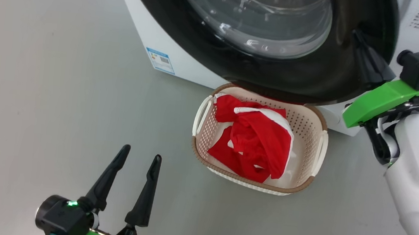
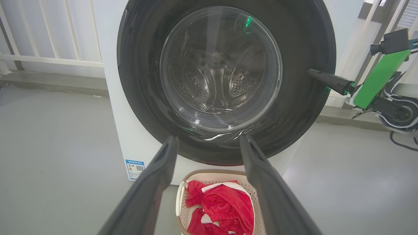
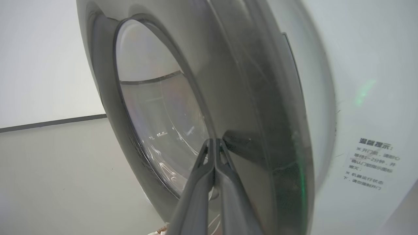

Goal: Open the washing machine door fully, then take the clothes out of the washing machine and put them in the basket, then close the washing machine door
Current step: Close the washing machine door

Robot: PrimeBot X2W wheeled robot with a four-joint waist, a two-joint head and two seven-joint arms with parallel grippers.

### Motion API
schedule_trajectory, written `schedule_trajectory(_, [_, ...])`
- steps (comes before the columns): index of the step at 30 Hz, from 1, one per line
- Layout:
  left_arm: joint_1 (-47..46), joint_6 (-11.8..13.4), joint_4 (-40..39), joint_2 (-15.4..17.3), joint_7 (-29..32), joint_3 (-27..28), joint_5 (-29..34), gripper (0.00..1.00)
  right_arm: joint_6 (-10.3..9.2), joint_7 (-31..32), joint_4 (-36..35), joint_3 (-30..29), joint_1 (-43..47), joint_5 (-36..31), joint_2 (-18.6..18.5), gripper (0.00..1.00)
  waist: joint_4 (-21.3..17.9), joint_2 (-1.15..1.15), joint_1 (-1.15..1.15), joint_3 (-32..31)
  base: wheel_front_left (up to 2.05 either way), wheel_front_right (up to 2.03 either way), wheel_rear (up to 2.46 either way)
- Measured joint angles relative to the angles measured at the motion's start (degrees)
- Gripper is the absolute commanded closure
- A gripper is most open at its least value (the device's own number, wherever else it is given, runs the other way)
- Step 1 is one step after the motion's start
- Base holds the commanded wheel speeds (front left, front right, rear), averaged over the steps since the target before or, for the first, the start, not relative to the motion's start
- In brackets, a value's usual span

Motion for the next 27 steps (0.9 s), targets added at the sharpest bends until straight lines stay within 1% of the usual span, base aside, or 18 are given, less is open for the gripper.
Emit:
schedule_trajectory(6, [-0.46,0.01,0.0,-0.09,0.0,-0.18,0.01,0.0,0.01,0.0,2.75,-2.79,-3.29,-0.21,0.01,1.0,1.12,0.0,0.0,2.23,0.0,0.0,0.0])
schedule_trajectory(12, [-1.76,0.01,-0.04,-0.25,0.0,-0.78,-0.16,0.0,0.01,0.0,5.11,-6.88,-7.42,-2.8,-0.01,1.0,1.84,0.0,0.0,4.29,0.0,0.0,0.0])
schedule_trajectory(16, [-2.79,0.01,0.03,-0.36,0.0,-0.66,-0.26,0.0,0.34,-0.01,6.65,-8.11,-9.21,-4.7,0.37,1.0,2.3,0.0,0.0,5.33,0.0,0.0,0.0])
schedule_trajectory(20, [-3.48,0.01,0.47,-0.42,0.0,-0.38,-0.32,0.0,0.49,0.0,8.03,-9.94,-9.5,-7.03,1.13,1.0,2.65,0.0,0.0,5.31,0.0,0.0,0.0])
schedule_trajectory(27, [-3.68,0.04,0.92,-0.45,0.0,0.29,-0.75,0.0,0.23,0.0,7.33,-10.45,-8.71,-7.46,2.86,1.0,1.51,0.0,0.0,3.86,0.0,0.0,0.0])
